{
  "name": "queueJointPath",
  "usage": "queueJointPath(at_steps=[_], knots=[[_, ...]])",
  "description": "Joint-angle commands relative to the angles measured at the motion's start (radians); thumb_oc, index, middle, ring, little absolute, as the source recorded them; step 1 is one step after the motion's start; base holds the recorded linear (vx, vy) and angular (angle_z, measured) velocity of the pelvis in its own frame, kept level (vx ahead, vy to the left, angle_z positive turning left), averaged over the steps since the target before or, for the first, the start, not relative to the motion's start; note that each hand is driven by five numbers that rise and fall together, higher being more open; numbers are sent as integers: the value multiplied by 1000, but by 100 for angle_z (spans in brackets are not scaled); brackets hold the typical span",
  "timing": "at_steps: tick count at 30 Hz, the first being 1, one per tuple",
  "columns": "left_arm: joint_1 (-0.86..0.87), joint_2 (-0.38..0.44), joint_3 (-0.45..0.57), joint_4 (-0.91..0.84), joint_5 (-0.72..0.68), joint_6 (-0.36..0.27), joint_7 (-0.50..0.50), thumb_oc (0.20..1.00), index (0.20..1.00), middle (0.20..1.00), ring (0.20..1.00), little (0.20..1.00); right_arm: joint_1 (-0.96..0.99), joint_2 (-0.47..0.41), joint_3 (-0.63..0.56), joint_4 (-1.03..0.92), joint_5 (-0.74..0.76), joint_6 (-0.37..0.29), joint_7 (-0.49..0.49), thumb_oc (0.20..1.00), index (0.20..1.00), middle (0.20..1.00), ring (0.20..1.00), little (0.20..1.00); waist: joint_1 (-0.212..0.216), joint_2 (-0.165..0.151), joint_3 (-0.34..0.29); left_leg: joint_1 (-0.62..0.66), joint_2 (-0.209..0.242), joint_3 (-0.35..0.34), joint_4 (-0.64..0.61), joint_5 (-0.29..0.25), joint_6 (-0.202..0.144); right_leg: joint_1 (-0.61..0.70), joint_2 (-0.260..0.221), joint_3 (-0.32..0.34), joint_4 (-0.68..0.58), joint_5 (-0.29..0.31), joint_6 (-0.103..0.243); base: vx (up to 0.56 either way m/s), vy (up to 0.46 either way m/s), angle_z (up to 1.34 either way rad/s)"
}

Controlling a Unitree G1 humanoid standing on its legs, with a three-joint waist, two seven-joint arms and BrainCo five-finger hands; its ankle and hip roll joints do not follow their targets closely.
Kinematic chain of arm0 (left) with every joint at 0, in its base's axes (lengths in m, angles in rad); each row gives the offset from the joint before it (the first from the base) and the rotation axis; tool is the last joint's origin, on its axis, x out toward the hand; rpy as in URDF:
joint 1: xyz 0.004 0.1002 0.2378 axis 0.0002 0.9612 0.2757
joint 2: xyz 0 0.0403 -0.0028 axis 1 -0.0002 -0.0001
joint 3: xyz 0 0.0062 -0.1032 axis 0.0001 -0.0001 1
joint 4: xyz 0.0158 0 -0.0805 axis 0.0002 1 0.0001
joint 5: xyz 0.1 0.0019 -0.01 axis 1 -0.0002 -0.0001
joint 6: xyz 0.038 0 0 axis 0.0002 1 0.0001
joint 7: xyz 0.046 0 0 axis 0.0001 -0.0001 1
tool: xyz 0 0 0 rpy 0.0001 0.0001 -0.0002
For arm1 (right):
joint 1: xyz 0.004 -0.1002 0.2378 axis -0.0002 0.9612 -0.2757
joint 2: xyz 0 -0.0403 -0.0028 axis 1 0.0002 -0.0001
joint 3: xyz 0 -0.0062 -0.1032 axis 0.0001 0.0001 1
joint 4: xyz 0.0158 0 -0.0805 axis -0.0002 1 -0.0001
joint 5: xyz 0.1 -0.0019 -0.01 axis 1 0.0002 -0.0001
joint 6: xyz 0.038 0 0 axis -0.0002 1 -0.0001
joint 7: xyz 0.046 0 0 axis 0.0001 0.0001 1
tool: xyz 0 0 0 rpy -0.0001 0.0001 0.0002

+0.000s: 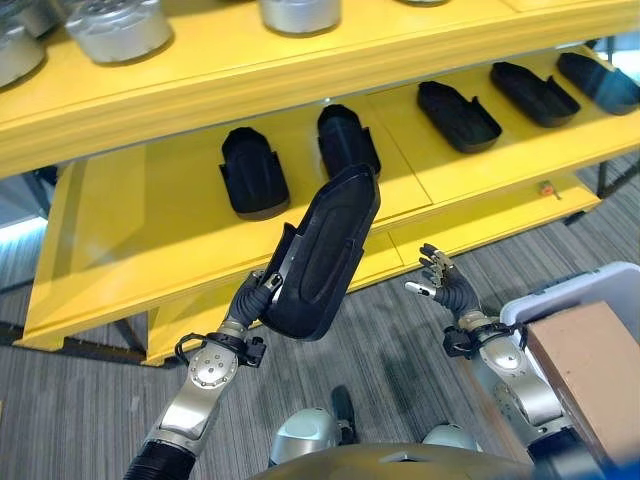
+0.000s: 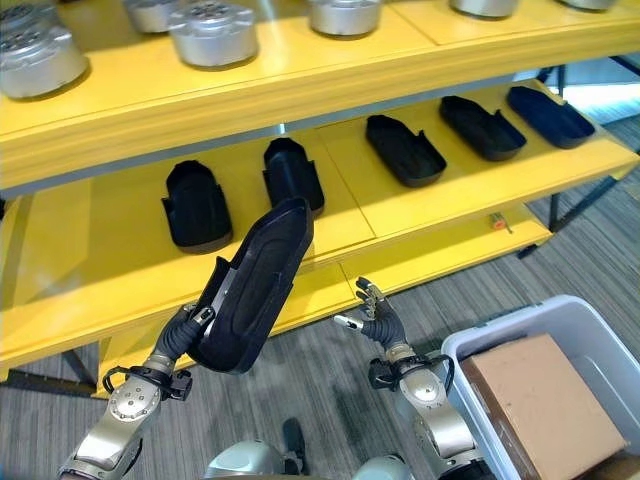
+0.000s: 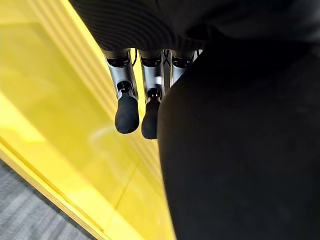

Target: Move parts from the plastic box to the shelf.

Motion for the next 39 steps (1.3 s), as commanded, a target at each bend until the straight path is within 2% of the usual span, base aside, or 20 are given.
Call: queueJointPath(at_steps=[1,3,6,7,8,15,18,20,21,22,24,26,29,31,33,34,35,37,38,39], knots=[[-29,25,-6,-106,-7,-67,-22,200,200,200,200,200,-29,3,-6,-61,14,-88,10,1000,1000,1000,1000,1000,-9,-15,-26,47,46,56,-8,-35,-98,17,121,14,-90,16,14,26,-42,61],[-18,17,-16,-120,11,-58,-19,200,200,200,200,200,-32,-5,-1,-51,34,-105,22,1000,1000,1000,1000,1000,-12,-24,-26,48,41,56,-10,-31,-117,37,190,20,-184,10,-5,66,-67,13],[-15,11,-41,-118,37,-40,-1,200,200,200,200,200,-37,-16,5,-36,43,-134,63,1000,1000,1000,1000,1000,-39,-30,-28,40,21,7,-11,-25,-130,46,269,119,-284,27,-26,90,-74,-2],[-26,16,-52,-110,51,-57,-1,200,200,200,200,200,-35,-32,3,-51,33,-163,92,1000,1000,1000,1000,1000,-67,-32,-32,20,12,-19,-7,-9,-123,36,290,190,-326,52,-43,75,-99,64],[-28,18,-53,-108,53,-61,-4,200,200,200,200,200,-33,-38,-1,-58,36,-169,96,1000,1000,1000,1000,1000,-73,-33,-36,17,9,-27,-8,-11,-122,39,294,207,-333,51,-44,81,-124,92],[5,45,-30,-120,57,-68,-76,200,200,200,200,200,-10,-78,-53,-87,60,-212,168,1000,1000,1000,1000,1000,-82,-35,-69,33,1,-15,14,-33,-125,63,288,211,-350,51,-38,111,-119,26],[-2,54,-38,-120,67,-68,-98,200,200,200,200,200,-10,-80,-51,-96,73,-217,174,1000,1000,1000,1000,1000,-90,-32,-75,33,-6,11,46,-54,-122,70,283,198,-337,37,-42,121,-158,0],[-23,59,-50,-126,80,-70,-118,200,200,200,200,200,-8,-76,-46,-101,79,-218,162,1000,1000,1000,1000,1000,-102,-26,-75,37,8,53,78,-82,-133,77,268,179,-332,26,-38,114,-150,3],[-35,59,-60,-129,80,-64,-121,200,200,200,200,200,-13,-73,-40,-94,70,-226,147,1000,1000,1000,1000,1000,-110,-27,-68,24,33,86,123,-96,-143,81,255,163,-330,24,-39,39,-124,19],[-72,57,-91,-121,60,-54,-128,200,200,200,200,200,-36,-72,-32,-74,58,-240,90,1000,1000,1000,1000,1000,-144,-38,-53,-1,133,223,238,-94,-174,78,222,123,-326,32,-52,-34,-82,52],[-93,56,-102,-117,36,-32,-120,200,200,200,200,200,-53,-73,-30,-65,46,-244,56,1000,1000,1000,1000,1000,-158,-40,-46,-26,191,263,319,-81,-188,71,206,107,-308,25,-66,-30,-40,120],[-97,56,-98,-107,5,-8,-96,200,200,200,200,200,-76,-74,-21,-32,38,-256,19,1000,1000,1000,1000,1000,-160,-28,-38,-45,236,233,382,-55,-190,51,196,118,-256,-6,-91,15,23,58],[-81,56,-74,-114,-16,-5,-96,200,200,200,200,200,-56,-78,-30,-38,42,-252,14,1000,1000,1000,1000,1000,-168,-20,-43,-24,270,225,380,-27,-202,44,194,125,-235,-27,-107,50,60,-18],[-49,50,-49,-131,-37,-1,-104,200,200,200,200,200,-6,-89,-61,-56,41,-240,15,1000,1000,1000,1000,1000,-178,-6,-60,18,303,205,302,31,-230,46,185,131,-220,-43,-112,139,268,-10],[-25,50,-39,-138,-38,-13,-95,200,200,200,200,200,19,-102,-67,-56,36,-252,28,1000,1000,1000,1000,1000,-174,12,-70,26,324,148,203,100,-262,46,171,147,-198,-58,-102,125,471,-43],[-27,46,-43,-130,-48,-22,-66,200,200,200,200,200,17,-108,-58,-56,20,-248,23,1000,1000,1000,1000,1000,-181,17,-71,30,348,151,165,133,-273,41,156,152,-169,-75,-98,34,504,-41],[-31,47,-43,-125,-54,-25,-60,200,200,200,200,200,14,-111,-57,-55,18,-247,22,1000,1000,1000,1000,1000,-184,17,-73,37,346,159,149,123,-269,39,148,149,-156,-80,-95,-10,620,2],[-44,47,-41,-108,-58,-33,-41,200,200,200,200,200,9,-110,-54,-40,20,-260,13,1000,1000,1000,1000,1000,-177,20,-70,27,332,120,135,115,-262,34,134,166,-124,-89,-87,-25,553,0],[-50,46,-41,-99,-57,-33,-40,200,200,200,200,200,7,-110,-55,-35,24,-259,9,1000,1000,1000,1000,1000,-175,18,-65,24,322,100,132,95,-253,36,126,181,-109,-93,-83,-16,759,-16],[-65,43,-46,-79,-42,-39,-44,200,200,200,200,200,3,-102,-60,-26,44,-245,3,1000,1000,1000,1000,1000,-176,14,-65,30,285,89,127,45,-229,44,113,197,-111,-80,-65,-54,1060,-21]])
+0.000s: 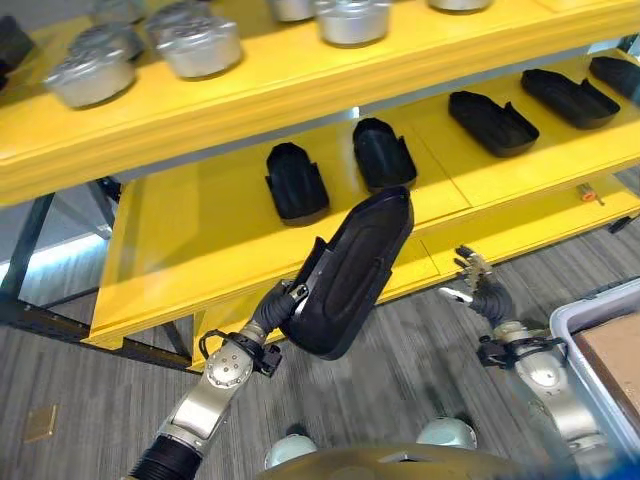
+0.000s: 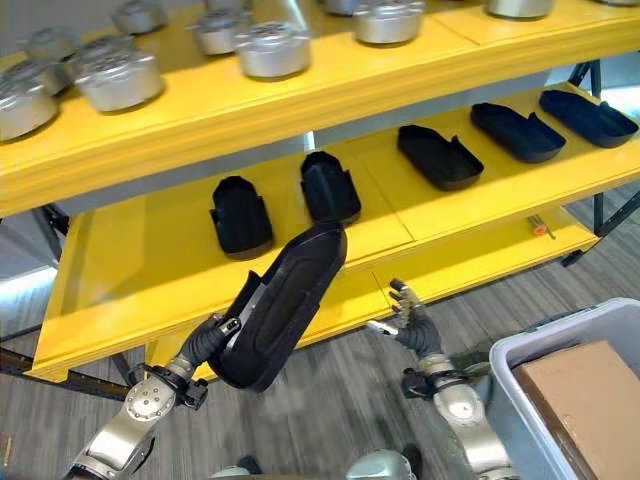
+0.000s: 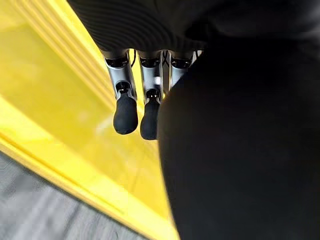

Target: Move parts from the plastic box to the shelf.

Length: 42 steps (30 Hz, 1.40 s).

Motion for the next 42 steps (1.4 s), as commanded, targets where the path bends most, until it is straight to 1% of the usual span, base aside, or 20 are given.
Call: queueJointPath(at_steps=[1,4,5,7,8,10,11,13,14,17,20,22,24,29,32,34,37,39,40,42], knots=[[-16,7,65,-75,-17,-91,3,200,200,200,200,200,-67,-11,-59,-74,12,-57,-12,1000,1000,1000,1000,1000,16,31,-13,56,14,-108,-20,-31,9,35,185,-19,17,-153,-21,-89,968,22],[-15,9,56,-73,8,-106,14,200,200,200,200,200,-73,12,-62,-73,32,-60,-10,1000,1000,1000,1000,1000,28,23,-10,72,-26,-108,-63,-34,34,38,168,-33,4,-122,14,-90,452,36],[-18,14,54,-70,33,-125,31,200,200,200,200,200,-74,23,-63,-79,15,-62,-2,1000,1000,1000,1000,1000,35,18,-7,76,-51,-111,-88,-36,49,29,156,-40,8,-93,31,-98,383,21],[-22,18,63,-69,38,-131,36,200,200,200,200,200,-78,33,-62,-85,-4,-67,-1,1000,1000,1000,1000,1000,49,11,-1,78,-86,-120,-110,-43,70,12,138,-44,26,-59,47,-107,433,4],[-18,19,76,-67,45,-137,36,200,200,200,200,200,-85,37,-61,-90,-3,-65,-5,1000,1000,1000,1000,1000,69,8,3,80,-110,-117,-124,-51,81,-2,123,-71,43,-22,57,-98,388,17],[-10,19,90,-74,47,-142,30,200,200,200,200,200,-100,42,-58,-90,-6,-68,-1,1000,1000,1000,1000,1000,96,5,9,88,-127,-99,-137,-59,86,-12,106,-124,48,10,66,-81,287,3],[-6,17,97,-77,51,-149,22,200,200,200,200,200,-109,44,-55,-92,-7,-66,-1,1000,1000,1000,1000,1000,113,5,12,90,-129,-85,-139,-64,87,-13,93,-167,44,27,68,-75,236,-57],[3,12,108,-100,55,-142,-3,200,200,200,200,200,-138,52,-42,-98,-19,-46,-5,1000,1000,1000,1000,1000,157,6,21,99,-140,-44,-142,-78,96,-18,52,-295,43,73,71,-67,259,-62],[4,12,110,-105,49,-131,-5,200,200,200,200,200,-146,53,-38,-101,-27,-40,-3,1000,1000,1000,1000,1000,160,8,26,102,-147,-41,-142,-83,102,-17,53,-311,45,73,70,-21,230,-57],[-4,9,108,-96,17,-113,-5,200,200,200,200,200,-140,43,-29,-128,-41,-39,2,1000,1000,1000,1000,1000,147,8,22,101,-160,-51,-142,-85,114,-17,101,-283,54,29,58,40,124,-34],[3,5,95,-94,14,-103,4,200,200,200,200,200,-127,31,-29,-155,-23,-42,17,1000,1000,1000,1000,1000,126,1,11,97,-155,-56,-142,-72,106,-13,198,-227,29,-36,27,88,25,22],[3,-1,83,-92,26,-96,9,200,200,200,200,200,-120,27,-30,-167,-11,-44,25,1000,1000,1000,1000,1000,113,-5,7,93,-159,-67,-142,-68,98,-6,245,-190,-18,-48,22,92,-42,10],[4,-7,71,-85,46,-94,17,200,200,200,200,200,-115,27,-34,-170,0,-55,30,1000,1000,1000,1000,1000,97,-9,3,91,-163,-76,-142,-68,89,-6,267,-147,-71,-37,24,127,-95,8],[-5,-6,62,-76,54,-84,11,200,200,200,200,200,-105,31,-42,-176,-9,-83,8,1000,1000,1000,1000,1000,61,-10,5,96,-166,-92,-142,-85,91,-49,245,-56,-113,43,67,133,-124,29],[2,5,59,-78,58,-84,7,200,200,200,200,200,-81,34,-53,-204,-32,-88,10,1000,1000,1000,1000,1000,38,-11,11,106,-163,-93,-142,-99,96,-80,213,-4,-128,96,81,212,-250,53],[8,13,60,-82,59,-88,7,200,200,200,200,200,-74,30,-55,-217,-33,-87,16,1000,1000,1000,1000,1000,32,-11,15,111,-158,-88,-142,-105,97,-97,199,6,-126,114,85,153,-237,39],[27,26,75,-88,55,-96,6,200,200,200,200,200,-75,22,-48,-219,-58,-97,36,1000,1000,1000,1000,1000,42,-12,18,121,-140,-64,-139,-105,92,-96,192,-29,-126,89,80,148,-235,32],[35,27,79,-91,43,-94,12,200,200,200,200,200,-102,11,-25,-206,-68,-89,42,1000,1000,1000,1000,1000,58,-11,16,123,-122,-54,-117,-109,88,-77,199,-63,-120,46,64,221,-295,10],[45,25,84,-97,31,-100,19,200,200,200,200,200,-123,3,-9,-198,-62,-83,60,1000,1000,1000,1000,1000,73,-12,11,116,-101,-51,-80,-117,82,-55,216,-91,-103,3,34,283,-336,-14],[50,13,89,-108,14,-90,30,200,200,200,200,200,-136,-17,6,-207,-77,-57,75,1000,1000,1000,1000,1000,90,-19,0,95,-71,-61,-8,-130,69,-25,234,-106,-79,-48,-8,296,-311,-11]])
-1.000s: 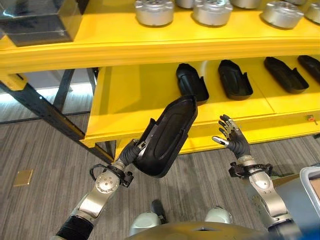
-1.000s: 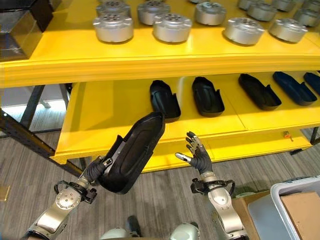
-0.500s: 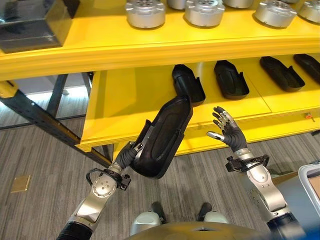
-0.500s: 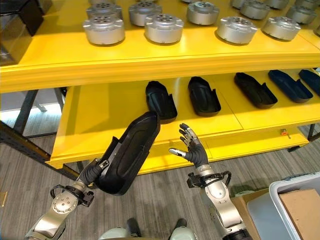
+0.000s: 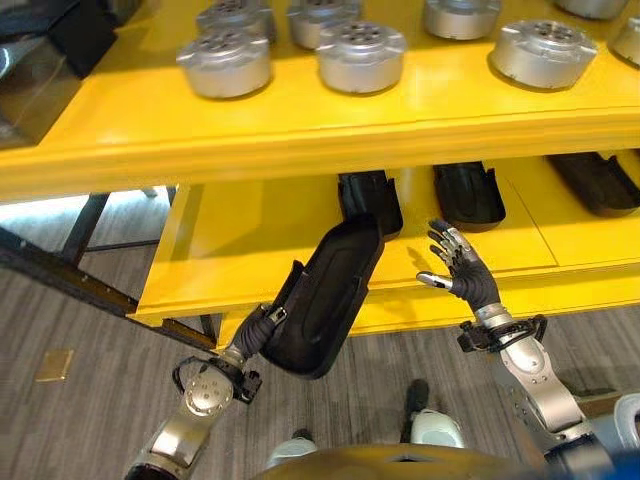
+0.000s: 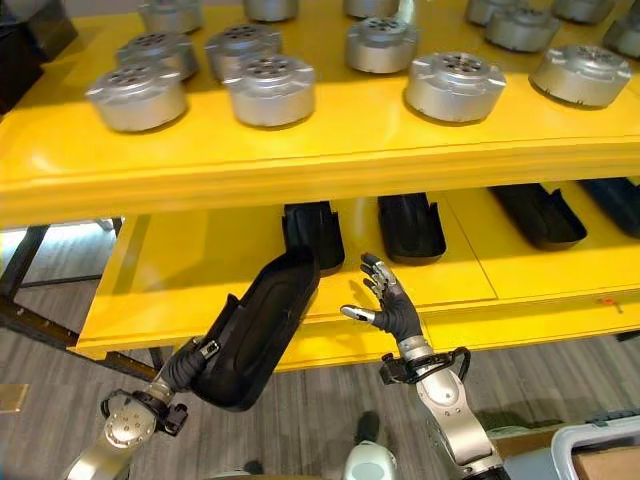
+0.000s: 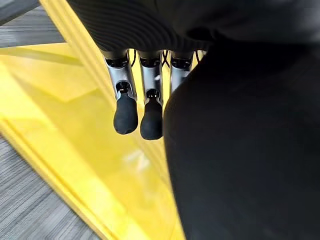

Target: Move parts from the plastic box to the shelf.

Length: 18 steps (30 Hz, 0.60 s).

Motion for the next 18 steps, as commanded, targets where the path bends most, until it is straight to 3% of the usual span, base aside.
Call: queueJointPath(at_steps=[1,4,8,10,15,18], knots=[[-101,14,38,-121,-40,-70,38,200,200,200,200,200,-42,9,-9,-100,-36,-37,28,1000,1000,1000,1000,1000,37,-70,-5,-38,-91,38,110,-88,81,50,-52,-46,109,-103,74,251,-240,-11],[-128,-7,34,-121,-55,-62,47,200,200,200,200,200,-72,-16,-2,-97,-46,-25,3,1000,1000,1000,1000,1000,45,-83,-17,-81,-41,47,215,-104,60,94,-35,-57,110,-144,35,257,-243,-5],[-141,-17,24,-106,-57,-48,64,200,200,200,200,200,-81,-20,-11,-94,-27,-28,-49,1000,1000,1000,1000,1000,38,-84,-18,-94,-13,88,244,-80,43,109,-23,-80,95,-153,20,115,-135,13],[-135,-23,28,-103,-74,-52,77,200,200,200,200,200,-74,-20,-17,-105,-46,-36,-4,1000,1000,1000,1000,1000,32,-80,-18,-88,-11,111,236,-76,44,110,-25,-95,94,-154,18,61,-55,20],[-107,-22,54,-118,-91,-71,121,200,200,200,200,200,-53,-19,-57,-138,36,-73,-11,1000,1000,1000,1000,1000,32,-78,-18,-77,-26,114,244,-102,61,105,-30,-111,129,-174,11,66,-63,-2],[-96,-22,70,-135,-92,-72,136,200,200,200,200,200,-42,-7,-68,-163,40,-77,14,1000,1000,1000,1000,1000,38,-77,-13,-104,-27,96,323,-104,62,110,-22,-103,145,-200,-6,59,-28,17]])
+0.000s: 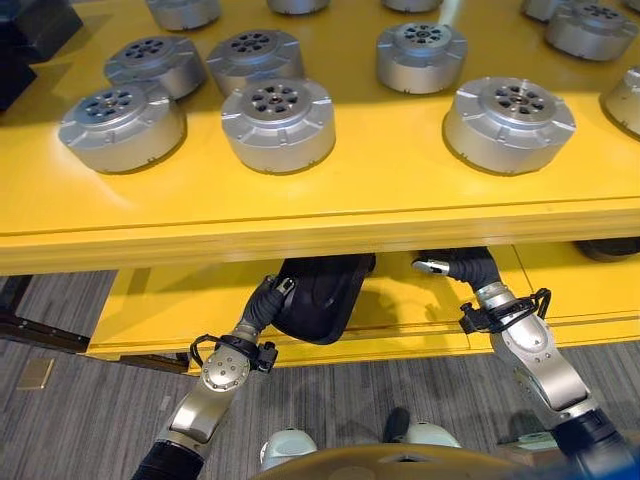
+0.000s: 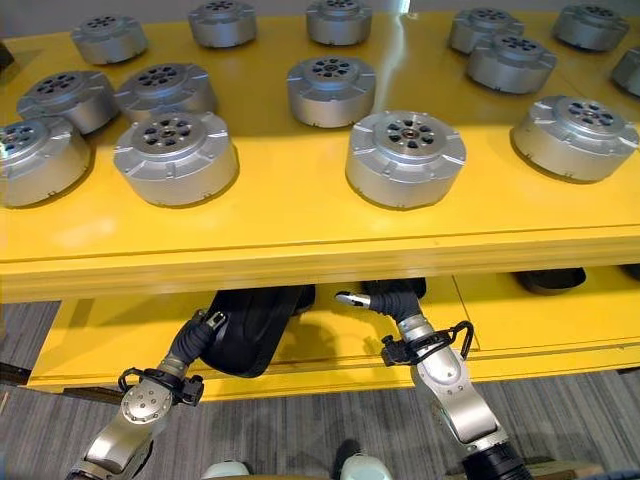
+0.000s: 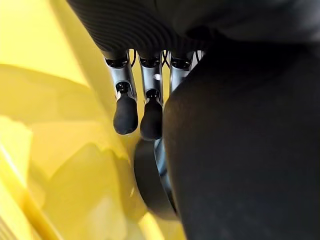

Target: Move parts from the plastic box to the shelf.

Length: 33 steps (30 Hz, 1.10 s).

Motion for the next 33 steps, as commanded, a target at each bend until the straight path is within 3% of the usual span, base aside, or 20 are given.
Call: queueJointPath(at_steps=[1,4,6,8,11,12,14,19,23,33], knots=[[0,29,69,-111,-44,-70,52,200,200,200,200,200,7,23,-46,-110,35,-83,25,1000,1000,1000,1000,1000,18,-24,5,-26,-37,1,161,-137,43,4,-48,-22,80,-36,72,27,81,8],[15,20,78,-119,-56,-75,61,200,200,200,200,200,9,26,-39,-129,41,-81,18,1000,1000,1000,1000,1000,14,-17,10,-25,-1,-8,129,-111,34,-10,-52,-3,108,-52,66,-8,201,1],[22,17,80,-129,-61,-81,64,200,200,200,200,200,16,26,-44,-135,45,-86,26,1000,1000,1000,1000,1000,9,-5,5,-5,35,-20,35,-38,-2,-15,-60,4,121,-60,70,-57,315,-6],[24,17,79,-133,-64,-87,63,200,200,200,200,200,21,26,-47,-138,43,-92,25,1000,1000,1000,1000,1000,7,-2,3,-4,52,-27,16,1,-19,-16,-59,9,122,-63,68,-29,130,-6],[24,17,79,-133,-64,-87,63,200,200,200,200,200,21,26,-47,-138,43,-92,25,1000,1000,1000,1000,1000,7,-2,3,-4,52,-27,16,1,-19,-16,-59,9,122,-63,68,-40,192,4],[12,17,81,-122,-73,-98,74,200,200,200,200,200,22,23,-58,-133,157,-134,31,1000,1000,1000,1000,1000,3,10,9,-12,33,-94,-30,-33,-14,-20,-111,52,132,-40,113,-128,679,4],[-3,22,78,-114,-68,-97,75,200,200,200,200,200,30,37,-74,-155,196,-141,32,1000,1000,1000,1000,1000,-4,7,10,10,4,-82,-61,-52,2,-18,-137,53,135,-20,147,-92,498,8],[7,25,89,-122,-73,-113,113,200,200,200,200,200,55,71,-90,-220,177,-136,30,1000,1000,1000,1000,1000,-4,-4,15,28,-20,-89,-88,-61,20,-10,-143,84,97,16,173,-53,137,-11],[30,12,115,-148,-68,-101,126,200,200,200,200,200,63,76,-105,-237,157,-147,-20,1000,1000,1000,1000,1000,11,-19,14,34,-15,-95,-113,-48,16,9,-138,87,58,28,179,-37,31,3],[38,9,126,-157,-68,-98,139,200,200,200,200,200,71,66,-127,-254,146,-162,-40,1000,1000,1000,1000,1000,11,-25,16,29,-10,-85,-101,-53,14,12,-137,82,52,27,176,-4,0,1]])
